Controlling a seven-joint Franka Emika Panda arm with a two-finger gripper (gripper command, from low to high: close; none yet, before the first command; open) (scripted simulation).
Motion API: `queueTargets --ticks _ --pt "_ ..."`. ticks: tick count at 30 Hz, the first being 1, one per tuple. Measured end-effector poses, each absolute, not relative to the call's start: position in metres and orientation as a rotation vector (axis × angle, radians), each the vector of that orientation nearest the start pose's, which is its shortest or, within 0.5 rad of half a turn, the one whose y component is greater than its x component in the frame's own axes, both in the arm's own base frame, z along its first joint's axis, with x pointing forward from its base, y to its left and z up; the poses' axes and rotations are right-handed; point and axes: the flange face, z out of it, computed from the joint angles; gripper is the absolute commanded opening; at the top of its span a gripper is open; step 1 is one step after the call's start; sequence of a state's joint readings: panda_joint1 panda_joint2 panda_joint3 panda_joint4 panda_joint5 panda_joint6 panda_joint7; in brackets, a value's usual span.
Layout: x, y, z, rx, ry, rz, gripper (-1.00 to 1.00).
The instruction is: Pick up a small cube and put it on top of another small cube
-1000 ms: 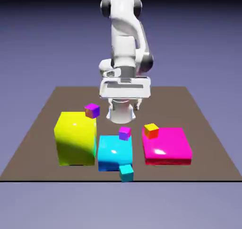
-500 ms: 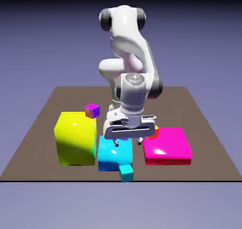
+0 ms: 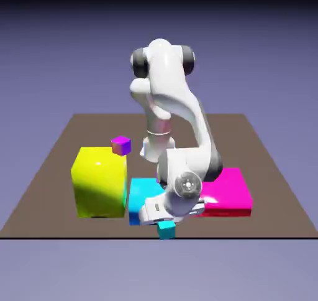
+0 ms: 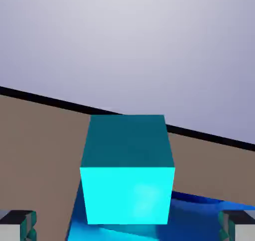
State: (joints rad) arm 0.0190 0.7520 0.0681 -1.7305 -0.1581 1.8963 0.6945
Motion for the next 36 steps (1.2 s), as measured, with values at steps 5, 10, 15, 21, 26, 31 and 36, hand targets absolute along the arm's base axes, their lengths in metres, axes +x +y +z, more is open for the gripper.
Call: queueTargets --ticks 5,10,15,21,26,31,36 --pt "0.602 0.042 0.143 -3.210 0.849 0.869 -1.00" --pt "0.585 0.071 0.204 -3.140 0.905 0.876 -1.00" --pt "0.537 0.104 0.246 -3.065 0.985 0.889 -1.00" --pt "0.469 0.135 0.283 -3.007 1.100 0.905 -1.00" --pt "0.406 0.152 0.299 -2.981 1.220 0.909 -1.00" --pt "0.377 0.154 0.272 -2.972 1.265 0.909 -1.00" --pt "0.363 0.149 0.239 -2.963 1.284 0.908 1.00"
